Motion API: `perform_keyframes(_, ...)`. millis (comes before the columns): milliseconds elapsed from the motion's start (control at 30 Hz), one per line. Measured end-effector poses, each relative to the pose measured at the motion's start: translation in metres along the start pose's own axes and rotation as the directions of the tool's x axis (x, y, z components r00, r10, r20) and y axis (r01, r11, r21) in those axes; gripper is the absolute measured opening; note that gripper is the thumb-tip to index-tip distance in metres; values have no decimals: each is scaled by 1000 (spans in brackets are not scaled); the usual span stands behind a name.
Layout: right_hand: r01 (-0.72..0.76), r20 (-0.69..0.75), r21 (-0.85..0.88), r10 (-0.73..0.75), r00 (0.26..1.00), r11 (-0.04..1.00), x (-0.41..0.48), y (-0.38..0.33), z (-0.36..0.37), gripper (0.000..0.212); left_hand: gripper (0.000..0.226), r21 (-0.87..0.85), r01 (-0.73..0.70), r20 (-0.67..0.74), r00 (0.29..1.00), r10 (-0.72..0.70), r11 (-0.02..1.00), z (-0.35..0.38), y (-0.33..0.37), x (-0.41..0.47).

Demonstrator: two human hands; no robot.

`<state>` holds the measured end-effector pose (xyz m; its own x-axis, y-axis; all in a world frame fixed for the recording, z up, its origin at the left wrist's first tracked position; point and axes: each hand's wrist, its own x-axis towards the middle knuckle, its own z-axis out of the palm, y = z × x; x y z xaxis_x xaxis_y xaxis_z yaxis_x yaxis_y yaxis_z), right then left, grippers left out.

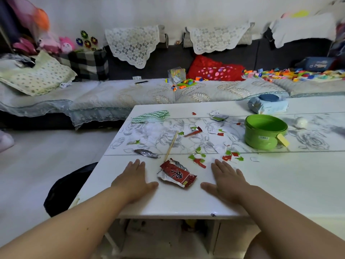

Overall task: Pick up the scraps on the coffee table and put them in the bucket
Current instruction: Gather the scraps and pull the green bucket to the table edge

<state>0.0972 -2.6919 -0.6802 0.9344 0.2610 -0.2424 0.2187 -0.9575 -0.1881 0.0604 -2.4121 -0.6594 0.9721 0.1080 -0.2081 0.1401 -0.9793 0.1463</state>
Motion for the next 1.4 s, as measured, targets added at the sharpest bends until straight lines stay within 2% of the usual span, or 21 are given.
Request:
perform_keyframes(167, -10, -23, 41, 11, 1000, 999, -6, 1, -7, 91, 85, 10, -194, -201, 961, 192, 981, -10, 25, 9)
perform_keyframes(333, -57, 11, 42, 57, 998, 997, 2, 2, -5, 93, 85, -15, -375, -172, 914, 367, 927, -21, 36, 52)
perform_keyframes(400, -73, 24, 59, 72, 997, 996, 3, 1, -7, 101, 84, -53, -409, -164, 904, 396, 911, -21, 32, 57)
perform_keyframes(467, -71, 12, 75, 71, 997, 995, 2, 1, -9, 115, 82, -61, -407, -157, 906, 394, 912, -16, 22, 53)
perform_keyframes(500, -76, 6, 79, 76, 997, 994, 3, 0, -11, 115, 82, -48, -402, -147, 908, 392, 914, -14, 16, 50)
perform_keyframes(600, -75, -30, 103, 78, 996, 992, 0, -1, -15, 95, 91, 9, -397, -109, 912, 395, 918, -3, -7, 46)
perform_keyframes(667, -81, -167, 184, 113, 979, 980, 0, 0, -21, 86, 95, -16, -389, -143, 913, 383, 921, 3, -18, 46)
perform_keyframes(700, -88, -280, 216, 148, 949, 972, 2, 2, -27, 83, 96, -33, -390, -169, 910, 379, 920, 5, -22, 45)
perform_keyframes(767, -137, -503, 194, 219, 836, 971, 11, 15, -44, 77, 97, -69, -388, -214, 906, 366, 919, 9, -26, 45)
perform_keyframes(833, -246, -639, 123, 266, 722, 961, 27, 34, -63, 75, 97, -121, -383, -234, 907, 349, 916, 9, -27, 46)
perform_keyframes(867, -313, -649, 99, 300, 699, 944, 35, 43, -73, 76, 97, -131, -387, -238, 906, 350, 913, 9, -27, 47)
perform_keyframes(933, -454, -590, 70, 404, 699, 888, 48, 57, -89, 74, 94, -137, -405, -250, 897, 364, 904, 10, -28, 51)
perform_keyframes(1033, -575, -509, 30, 507, 695, 818, 58, 65, -94, 49, 93, -167, -421, -248, 893, 376, 891, 8, -29, 57)
perform_keyframes(1100, -605, -521, 14, 522, 675, 796, 60, 66, -94, 36, 108, -175, -438, -246, 887, 392, 882, 8, -26, 61)
perform_keyframes(1167, -616, -539, -9, 515, 667, 788, 61, 66, -95, 38, 118, -200, -461, -246, 878, 411, 864, 7, -22, 65)
perform_keyframes(1300, -607, -551, -28, 494, 672, 794, 65, 69, -97, 40, 107, -298, -478, -257, 874, 413, 826, 5, -15, 72)
perform_keyframes(1400, -548, -594, -15, 433, 678, 837, 67, 74, -97, 40, 92, -357, -442, -252, 894, 371, 823, 3, -14, 78)
